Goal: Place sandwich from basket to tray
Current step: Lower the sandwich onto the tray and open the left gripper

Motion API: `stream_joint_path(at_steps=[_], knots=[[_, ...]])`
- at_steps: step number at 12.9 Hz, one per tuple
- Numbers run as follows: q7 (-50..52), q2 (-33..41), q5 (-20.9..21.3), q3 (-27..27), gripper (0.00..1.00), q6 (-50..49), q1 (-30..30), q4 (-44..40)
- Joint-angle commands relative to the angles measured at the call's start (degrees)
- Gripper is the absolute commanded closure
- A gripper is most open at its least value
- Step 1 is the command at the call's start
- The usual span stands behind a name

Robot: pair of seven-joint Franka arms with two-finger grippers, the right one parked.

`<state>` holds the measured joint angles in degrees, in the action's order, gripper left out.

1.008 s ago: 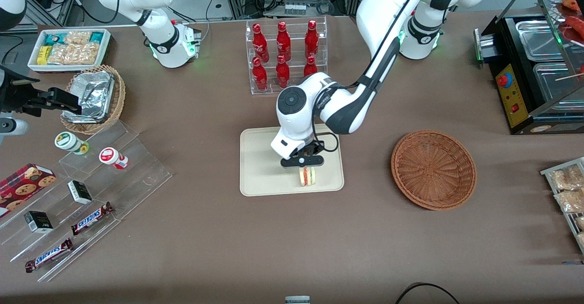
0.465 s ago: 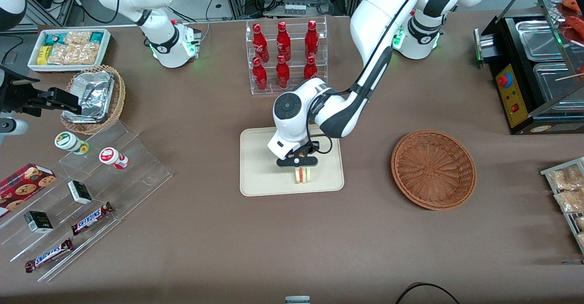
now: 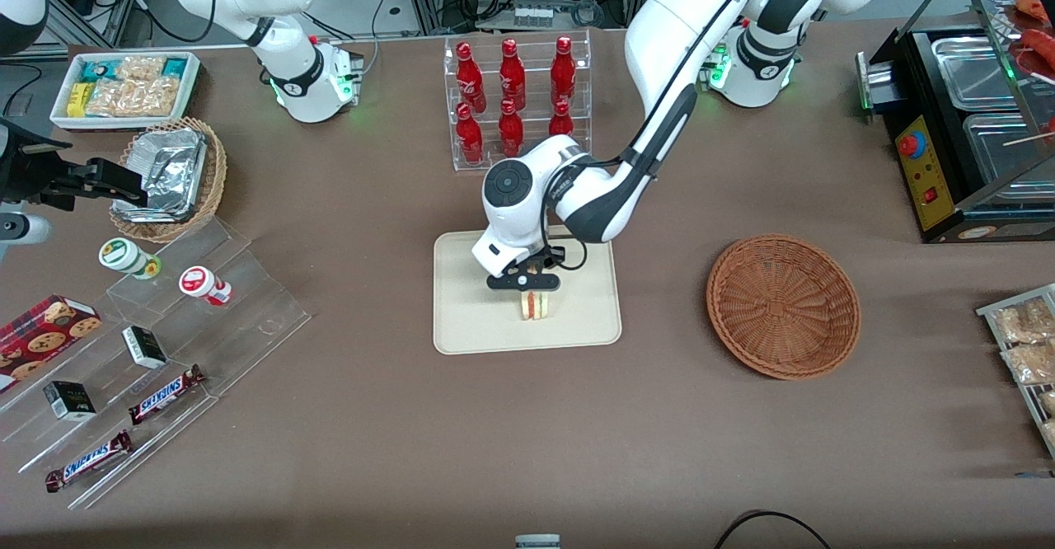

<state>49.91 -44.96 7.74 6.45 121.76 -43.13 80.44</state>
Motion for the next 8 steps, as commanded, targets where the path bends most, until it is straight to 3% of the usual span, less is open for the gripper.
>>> stream_joint_path(at_steps=[1, 4, 8], knots=[[-0.7, -0.7, -0.4, -0.4, 0.01, -0.5, -0.5, -1.4], [-0.4, 1.3, -0.7, -0.5, 0.01, -1.3, -0.1, -1.6], [3.3, 10.9, -0.8, -2.0, 0.01, -7.3, 0.4, -1.8]])
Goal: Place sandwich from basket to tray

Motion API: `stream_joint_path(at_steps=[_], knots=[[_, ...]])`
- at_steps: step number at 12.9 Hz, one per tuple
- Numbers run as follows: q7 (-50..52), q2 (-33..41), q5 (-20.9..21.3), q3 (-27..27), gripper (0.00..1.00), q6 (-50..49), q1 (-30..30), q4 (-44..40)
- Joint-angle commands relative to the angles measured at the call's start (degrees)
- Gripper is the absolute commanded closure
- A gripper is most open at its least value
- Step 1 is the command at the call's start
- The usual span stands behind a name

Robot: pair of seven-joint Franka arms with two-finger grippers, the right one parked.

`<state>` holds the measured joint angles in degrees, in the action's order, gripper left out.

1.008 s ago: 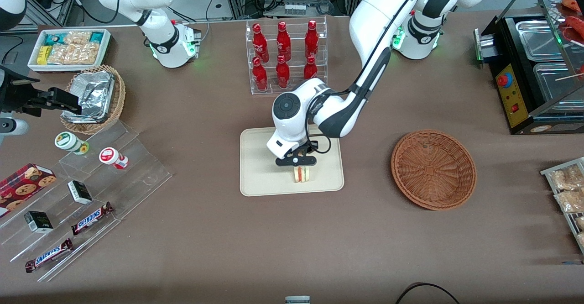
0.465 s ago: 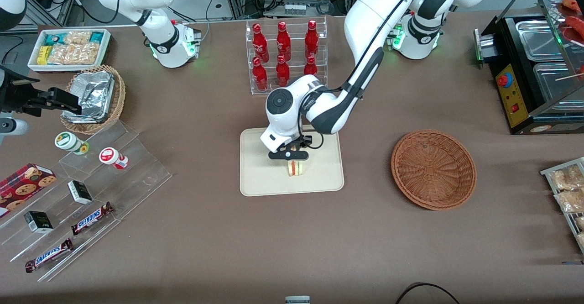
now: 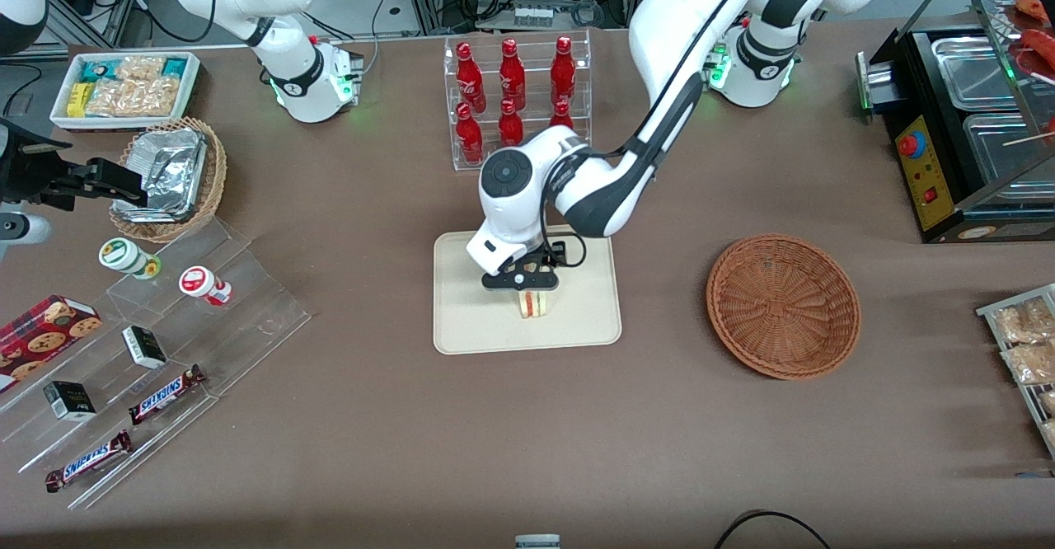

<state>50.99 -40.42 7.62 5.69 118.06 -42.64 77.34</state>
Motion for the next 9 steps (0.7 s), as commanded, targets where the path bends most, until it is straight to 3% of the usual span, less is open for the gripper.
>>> stream_joint_path(at_steps=[1, 4, 6, 9], knots=[[2.6, 9.4, -1.0, -3.3, 0.01, -6.8, -0.1, 1.6], [1.9, 16.4, -6.1, -11.7, 0.0, -17.7, -0.1, 1.5], [-2.4, 20.2, -6.2, -16.3, 0.01, -23.1, 0.0, 2.3], [-11.6, 25.8, -6.2, -23.9, 0.0, -23.8, -0.1, 6.0]])
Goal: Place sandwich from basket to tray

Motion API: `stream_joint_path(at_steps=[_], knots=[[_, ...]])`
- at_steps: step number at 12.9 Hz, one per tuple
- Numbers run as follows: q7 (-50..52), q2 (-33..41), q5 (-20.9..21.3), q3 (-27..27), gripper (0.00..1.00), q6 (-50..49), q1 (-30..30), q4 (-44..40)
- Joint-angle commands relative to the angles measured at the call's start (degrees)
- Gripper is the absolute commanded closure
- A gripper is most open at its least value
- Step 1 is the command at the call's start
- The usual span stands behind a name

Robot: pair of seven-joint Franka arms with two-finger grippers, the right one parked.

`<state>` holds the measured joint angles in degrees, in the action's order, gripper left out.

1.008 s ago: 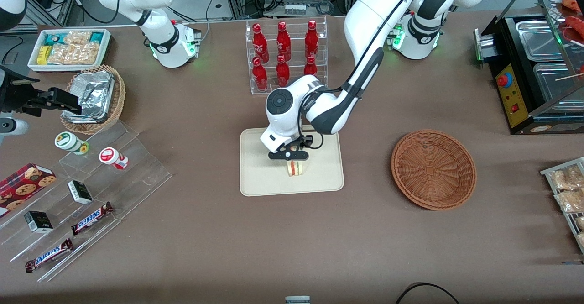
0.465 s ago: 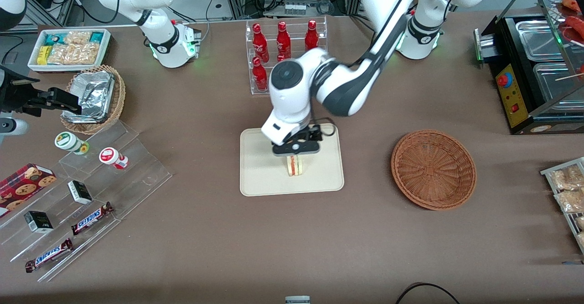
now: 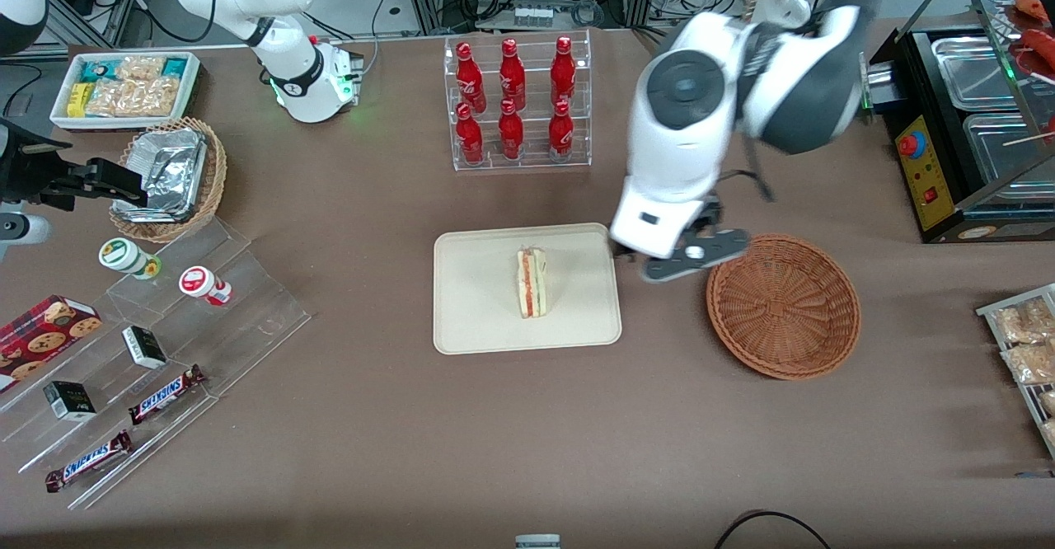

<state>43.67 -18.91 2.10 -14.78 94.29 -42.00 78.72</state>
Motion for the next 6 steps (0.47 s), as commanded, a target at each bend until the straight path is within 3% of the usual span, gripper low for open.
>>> stream_joint_path(at_steps=[1, 6], knots=[[-8.2, 6.4, -0.8, -6.2, 0.0, -0.1, -0.7, 6.6], [-26.2, 12.0, -2.3, -18.1, 0.0, -0.3, -0.7, 10.7]])
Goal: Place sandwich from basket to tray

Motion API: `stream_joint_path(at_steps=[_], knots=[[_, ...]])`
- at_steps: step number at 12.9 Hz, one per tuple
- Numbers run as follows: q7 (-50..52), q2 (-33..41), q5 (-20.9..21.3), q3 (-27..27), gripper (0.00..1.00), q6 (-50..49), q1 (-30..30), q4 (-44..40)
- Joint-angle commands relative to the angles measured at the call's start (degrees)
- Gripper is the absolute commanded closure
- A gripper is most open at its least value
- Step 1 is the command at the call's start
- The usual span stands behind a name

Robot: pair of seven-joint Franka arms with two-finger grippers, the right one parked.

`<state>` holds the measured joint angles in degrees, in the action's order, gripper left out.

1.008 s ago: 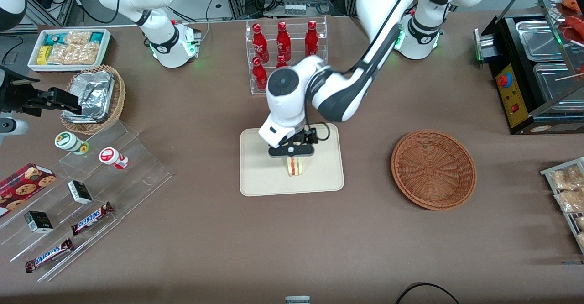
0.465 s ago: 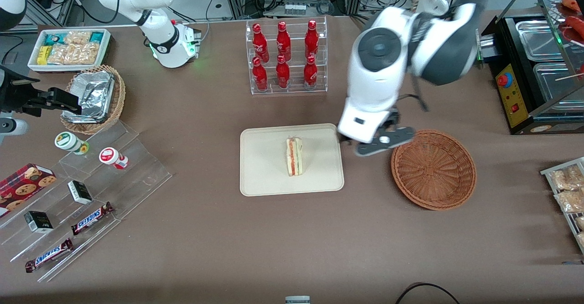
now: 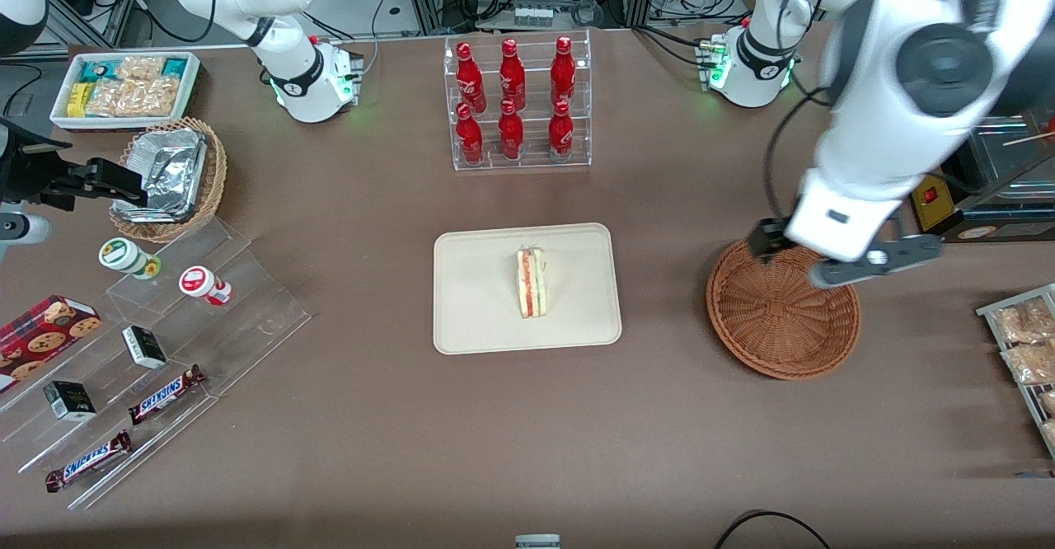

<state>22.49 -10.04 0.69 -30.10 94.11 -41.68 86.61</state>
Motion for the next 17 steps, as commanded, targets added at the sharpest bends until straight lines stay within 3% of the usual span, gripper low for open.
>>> stream_joint_path(at_steps=[1, 5, 9, 13, 16, 17], knots=[[-8.5, 4.5, -0.8, -4.5, 0.0, -0.4, -1.0, 4.1], [-20.1, 9.4, -0.8, -12.2, 0.0, -1.2, -1.0, 6.4], [-21.2, 9.0, -1.0, -15.9, 0.0, -1.4, -1.2, 3.0], [-22.0, 9.1, -1.2, -16.0, 0.0, -3.0, -1.1, 1.5], [-22.0, 9.3, -1.1, -12.4, 0.0, -4.0, -0.6, 1.2], [-22.0, 9.2, -1.2, -9.0, 0.0, -4.2, 5.2, 1.5]])
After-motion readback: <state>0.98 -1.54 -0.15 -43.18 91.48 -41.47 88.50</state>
